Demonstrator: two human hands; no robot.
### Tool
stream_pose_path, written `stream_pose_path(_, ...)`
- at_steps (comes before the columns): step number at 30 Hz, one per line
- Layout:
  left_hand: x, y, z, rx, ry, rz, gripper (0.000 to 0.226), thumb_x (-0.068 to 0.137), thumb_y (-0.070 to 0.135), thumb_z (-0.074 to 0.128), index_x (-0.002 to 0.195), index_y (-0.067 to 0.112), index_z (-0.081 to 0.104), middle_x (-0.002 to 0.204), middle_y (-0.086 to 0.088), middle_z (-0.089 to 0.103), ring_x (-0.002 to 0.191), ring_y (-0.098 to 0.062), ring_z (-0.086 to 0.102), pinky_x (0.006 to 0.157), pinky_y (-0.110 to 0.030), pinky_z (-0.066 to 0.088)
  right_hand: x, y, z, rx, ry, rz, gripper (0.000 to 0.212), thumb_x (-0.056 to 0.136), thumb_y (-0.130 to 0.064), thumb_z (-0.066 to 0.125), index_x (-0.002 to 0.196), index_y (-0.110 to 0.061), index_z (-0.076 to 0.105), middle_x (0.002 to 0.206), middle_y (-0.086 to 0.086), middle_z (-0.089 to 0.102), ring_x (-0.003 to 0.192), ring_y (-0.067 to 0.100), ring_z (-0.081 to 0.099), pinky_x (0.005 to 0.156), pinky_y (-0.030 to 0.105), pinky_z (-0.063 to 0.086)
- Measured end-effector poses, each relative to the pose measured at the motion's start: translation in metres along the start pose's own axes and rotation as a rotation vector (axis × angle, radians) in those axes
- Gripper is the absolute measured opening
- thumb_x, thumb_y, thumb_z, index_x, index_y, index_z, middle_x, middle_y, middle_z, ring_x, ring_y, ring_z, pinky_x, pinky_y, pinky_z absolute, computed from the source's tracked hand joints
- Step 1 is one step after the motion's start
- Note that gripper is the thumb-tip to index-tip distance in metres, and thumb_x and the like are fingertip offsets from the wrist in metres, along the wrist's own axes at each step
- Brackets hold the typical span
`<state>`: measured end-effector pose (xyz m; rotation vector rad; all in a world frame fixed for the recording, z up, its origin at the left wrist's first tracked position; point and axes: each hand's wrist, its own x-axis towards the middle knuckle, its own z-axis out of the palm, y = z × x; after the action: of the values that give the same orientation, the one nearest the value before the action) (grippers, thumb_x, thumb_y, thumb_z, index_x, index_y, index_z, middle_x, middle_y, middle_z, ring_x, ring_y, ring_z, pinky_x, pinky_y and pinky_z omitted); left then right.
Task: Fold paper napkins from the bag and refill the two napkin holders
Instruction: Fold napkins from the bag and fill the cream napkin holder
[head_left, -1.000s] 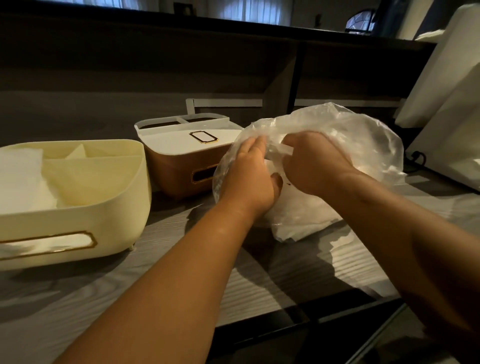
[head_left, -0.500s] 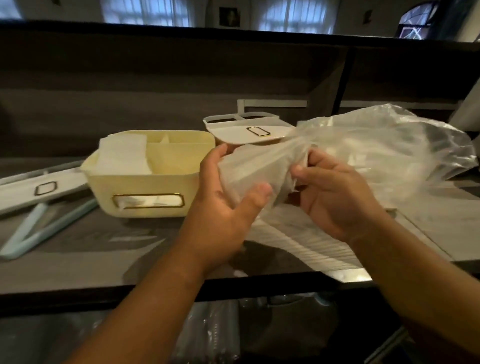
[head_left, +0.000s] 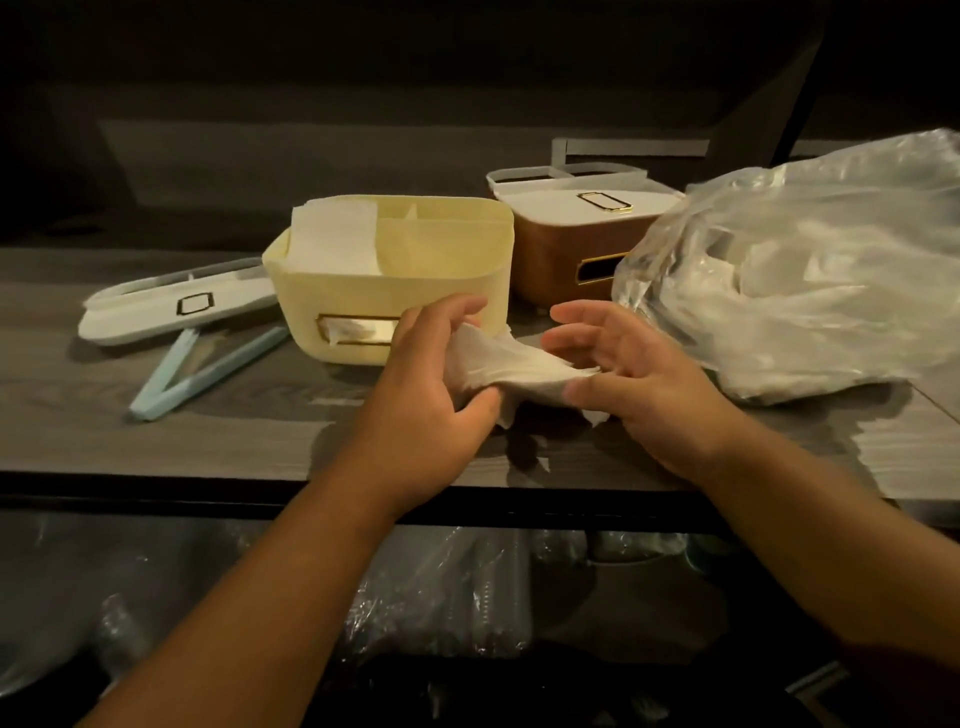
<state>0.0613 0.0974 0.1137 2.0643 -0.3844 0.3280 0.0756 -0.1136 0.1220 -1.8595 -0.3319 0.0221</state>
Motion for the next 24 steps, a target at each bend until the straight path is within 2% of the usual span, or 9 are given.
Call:
stream_pose_path(4, 0.000, -0.002, 0.002, 0.020, 0.005, 0.043, 0.063, 0.094, 0.011, 0.065, 0.124, 0.058, 0.036, 0.137, 0.018, 0.035, 0.111, 0.011, 0.041, 0.090, 0.000, 0.035, -0.001, -0.004, 0.008, -0.132, 0.065, -0.006, 0.048, 0.090, -0.010, 0.069, 0.124, -0.042, 0.057, 0.113, -0.021, 0.066, 0.102, -0.004, 0.062, 0.080, 0.019, 0.055)
stream_pose_path(7, 0.000, -0.002, -0.001, -0.028, 0.046, 0.070, 0.059, 0.092, 0.008, 0.065, 0.112, 0.058, 0.042, 0.130, 0.018, 0.035, 0.114, 0.020, 0.038, 0.088, 0.003, 0.040, -0.002, -0.010, 0.016, -0.202, 0.180, -0.075, 0.029, 0.093, -0.013, 0.066, 0.105, -0.040, 0.065, 0.096, -0.020, 0.066, 0.088, -0.009, 0.059, 0.064, 0.006, 0.047)
stream_pose_path(9, -0.002, -0.003, -0.002, -0.052, 0.070, 0.063, 0.054, 0.089, 0.007, 0.069, 0.109, 0.051, 0.044, 0.127, 0.016, 0.037, 0.116, 0.008, 0.043, 0.091, -0.007, 0.048, -0.003, -0.013, 0.022, -0.147, 0.210, -0.111, 0.026, 0.093, -0.012, 0.065, 0.097, -0.038, 0.067, 0.089, -0.020, 0.066, 0.085, -0.005, 0.061, 0.062, 0.008, 0.050)
stream_pose_path(11, -0.003, -0.005, -0.007, -0.071, 0.069, 0.027, 0.050, 0.086, 0.009, 0.073, 0.107, 0.043, 0.044, 0.127, 0.012, 0.043, 0.114, -0.007, 0.049, 0.085, -0.013, 0.055, -0.001, -0.014, 0.030, -0.086, 0.207, -0.125, 0.026, 0.092, -0.010, 0.065, 0.096, -0.036, 0.068, 0.090, -0.020, 0.066, 0.087, -0.001, 0.062, 0.066, 0.014, 0.055)
stream_pose_path(13, -0.004, -0.010, -0.013, -0.102, 0.061, -0.018, 0.046, 0.085, 0.014, 0.076, 0.105, 0.039, 0.043, 0.126, 0.013, 0.052, 0.114, -0.008, 0.054, 0.079, -0.013, 0.055, 0.002, -0.011, 0.035, -0.027, 0.198, -0.087, 0.025, 0.089, -0.009, 0.066, 0.094, -0.033, 0.069, 0.093, -0.016, 0.067, 0.089, 0.003, 0.064, 0.068, 0.017, 0.056)
stream_pose_path(17, -0.001, -0.022, -0.022, -0.259, 0.089, -0.153, 0.043, 0.089, 0.026, 0.070, 0.115, 0.040, 0.040, 0.129, -0.001, 0.057, 0.112, -0.016, 0.062, 0.082, -0.030, 0.059, 0.004, -0.005, 0.037, -0.034, 0.183, -0.031, 0.031, 0.088, -0.009, 0.068, 0.101, -0.037, 0.067, 0.103, -0.014, 0.065, 0.087, 0.002, 0.063, 0.066, 0.015, 0.055)
stream_pose_path(19, 0.000, -0.024, -0.023, -0.343, 0.098, -0.179, 0.043, 0.092, 0.017, 0.064, 0.119, 0.041, 0.040, 0.125, -0.006, 0.059, 0.108, -0.019, 0.064, 0.077, -0.026, 0.058, 0.003, -0.005, 0.037, -0.056, 0.193, -0.031, 0.030, 0.090, -0.011, 0.067, 0.103, -0.039, 0.066, 0.103, -0.015, 0.064, 0.087, -0.001, 0.061, 0.064, 0.013, 0.055)
stream_pose_path(21, 0.000, -0.022, -0.023, -0.382, 0.097, -0.178, 0.040, 0.095, 0.006, 0.058, 0.118, 0.037, 0.046, 0.117, -0.003, 0.063, 0.104, -0.015, 0.064, 0.075, -0.021, 0.054, 0.003, -0.005, 0.038, -0.079, 0.235, -0.041, 0.026, 0.092, -0.016, 0.068, 0.102, -0.040, 0.065, 0.100, -0.016, 0.063, 0.086, -0.002, 0.060, 0.061, 0.010, 0.052)
stream_pose_path(24, 0.001, -0.022, -0.022, -0.389, 0.139, -0.195, 0.033, 0.095, 0.002, 0.056, 0.106, 0.033, 0.059, 0.113, 0.004, 0.065, 0.105, -0.014, 0.062, 0.079, -0.025, 0.052, 0.004, -0.003, 0.040, -0.119, 0.295, -0.051, 0.018, 0.092, -0.024, 0.069, 0.098, -0.041, 0.065, 0.099, -0.018, 0.062, 0.088, 0.002, 0.061, 0.064, 0.015, 0.051)
